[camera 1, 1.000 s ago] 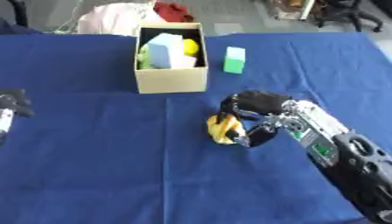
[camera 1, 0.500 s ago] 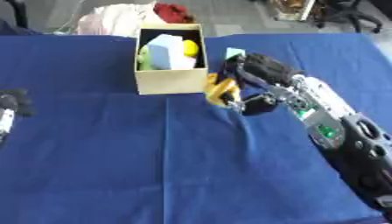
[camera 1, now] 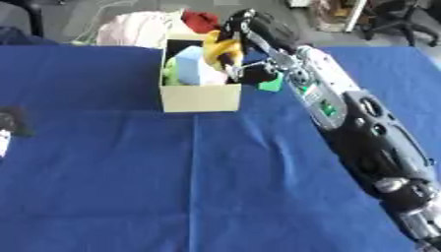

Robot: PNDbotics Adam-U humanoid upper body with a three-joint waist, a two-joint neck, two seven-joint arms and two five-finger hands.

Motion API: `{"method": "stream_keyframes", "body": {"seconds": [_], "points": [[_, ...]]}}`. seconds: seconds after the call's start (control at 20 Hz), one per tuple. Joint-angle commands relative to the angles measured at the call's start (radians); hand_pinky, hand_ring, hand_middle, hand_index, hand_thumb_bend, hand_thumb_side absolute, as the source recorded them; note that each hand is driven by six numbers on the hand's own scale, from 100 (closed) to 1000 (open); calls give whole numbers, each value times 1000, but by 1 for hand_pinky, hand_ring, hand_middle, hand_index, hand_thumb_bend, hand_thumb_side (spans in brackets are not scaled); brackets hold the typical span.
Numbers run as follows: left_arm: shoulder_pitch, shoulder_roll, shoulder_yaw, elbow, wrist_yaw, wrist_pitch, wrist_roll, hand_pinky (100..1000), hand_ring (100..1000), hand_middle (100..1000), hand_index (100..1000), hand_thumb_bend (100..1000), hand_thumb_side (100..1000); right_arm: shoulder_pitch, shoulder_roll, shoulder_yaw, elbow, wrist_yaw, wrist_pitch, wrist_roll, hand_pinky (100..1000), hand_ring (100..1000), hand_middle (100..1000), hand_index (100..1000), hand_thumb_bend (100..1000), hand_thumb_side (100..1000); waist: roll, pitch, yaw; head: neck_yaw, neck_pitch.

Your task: Pick up objects on the table and place them in the box.

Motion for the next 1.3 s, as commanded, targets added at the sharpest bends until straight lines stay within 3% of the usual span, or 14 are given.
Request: {"method": "stream_keyframes", "body": {"seconds": [0.05, 0.4, 0.45, 0.5, 0.55, 0.65, 0.85, 1.3], "points": [[-15, 8, 0, -23, 5, -1, -5, 892, 613, 607, 765, 100, 711, -30, 37, -26, 68, 59, -5, -31, 620, 383, 342, 450, 100, 100, 1, -14, 6, -7, -17], [-25, 5, -6, -24, 8, 0, -11, 893, 612, 606, 765, 100, 714, -41, 110, -86, 196, 199, 13, -143, 630, 415, 366, 479, 100, 100, 1, -7, 29, -19, -24], [-25, 4, -7, -24, 9, 0, -12, 893, 612, 606, 765, 100, 714, -42, 116, -94, 207, 218, 19, -164, 645, 451, 404, 534, 100, 100, 1, -7, 31, -20, -25], [-26, 4, -7, -24, 9, 0, -12, 893, 612, 606, 765, 100, 714, -44, 121, -101, 218, 236, 24, -181, 645, 451, 404, 534, 100, 100, 1, -7, 33, -21, -25], [-26, 4, -7, -24, 9, 0, -12, 893, 612, 606, 765, 100, 715, -44, 124, -106, 229, 253, 27, -191, 670, 497, 482, 656, 100, 100, 1, -7, 34, -22, -25], [-27, 4, -7, -24, 10, 0, -12, 893, 612, 606, 765, 100, 715, -47, 127, -117, 244, 283, 34, -196, 684, 533, 542, 719, 100, 100, 1, -8, 35, -22, -26], [-27, 4, -7, -24, 11, 0, -12, 893, 612, 606, 765, 100, 715, -49, 125, -142, 248, 309, 61, -221, 664, 502, 491, 664, 100, 100, 1, -10, 35, -22, -27], [-28, 7, -10, -25, 12, 1, -14, 893, 611, 605, 765, 100, 715, -86, 95, -192, 232, 297, 135, -264, 665, 499, 492, 669, 100, 100, -1, -16, 42, -24, -28]]}}
